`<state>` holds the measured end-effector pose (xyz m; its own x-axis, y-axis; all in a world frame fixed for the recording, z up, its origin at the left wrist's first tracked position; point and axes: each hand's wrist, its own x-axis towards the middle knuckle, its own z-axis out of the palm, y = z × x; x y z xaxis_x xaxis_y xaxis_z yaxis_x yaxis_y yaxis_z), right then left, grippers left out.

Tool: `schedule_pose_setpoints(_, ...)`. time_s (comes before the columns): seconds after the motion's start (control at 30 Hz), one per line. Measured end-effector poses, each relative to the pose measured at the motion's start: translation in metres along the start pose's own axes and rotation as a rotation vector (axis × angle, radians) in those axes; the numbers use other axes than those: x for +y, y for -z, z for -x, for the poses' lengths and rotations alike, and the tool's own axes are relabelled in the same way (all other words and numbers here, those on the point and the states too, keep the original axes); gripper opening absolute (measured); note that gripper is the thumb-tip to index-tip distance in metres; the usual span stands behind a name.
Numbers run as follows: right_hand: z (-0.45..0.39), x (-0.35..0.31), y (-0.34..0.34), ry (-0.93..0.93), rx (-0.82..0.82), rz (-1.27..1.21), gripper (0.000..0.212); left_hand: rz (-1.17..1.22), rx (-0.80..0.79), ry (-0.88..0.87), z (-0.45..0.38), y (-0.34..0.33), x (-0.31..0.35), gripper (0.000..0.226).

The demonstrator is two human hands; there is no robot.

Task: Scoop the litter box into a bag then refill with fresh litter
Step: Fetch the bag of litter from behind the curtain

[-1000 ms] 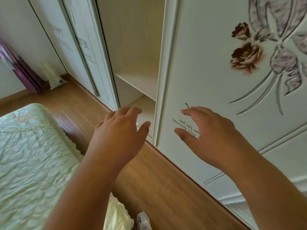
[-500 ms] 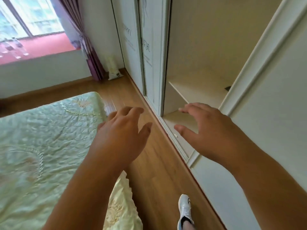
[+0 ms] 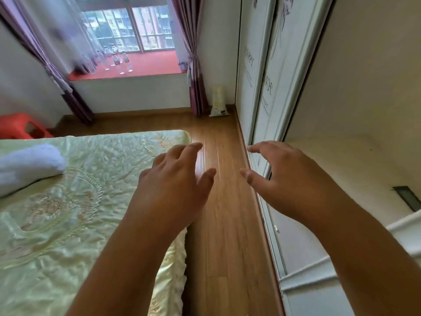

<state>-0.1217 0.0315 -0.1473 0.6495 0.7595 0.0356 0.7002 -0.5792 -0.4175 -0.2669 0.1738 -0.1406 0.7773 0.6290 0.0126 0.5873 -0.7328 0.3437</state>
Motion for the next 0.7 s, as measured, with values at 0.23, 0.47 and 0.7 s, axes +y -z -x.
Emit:
schedule_pose_setpoints(0.23,-0.057,0.022,0.004,0.018,-0.039,0.009,0.058,-0.009,0.013,0.053,-0.053,-0.011,0.011,0.061)
schedule_pose_setpoints(0.47,-0.134,0.033,0.002,-0.038,-0.041,0.033,0.056,0.001,-0.023,0.014,-0.140,-0.019,-0.003,0.059)
schedule_pose_setpoints(0.7,-0.247,0.008,0.001,-0.057,-0.001,0.077,0.056,0.007,-0.005,-0.033,-0.257,0.001,-0.047,0.060)
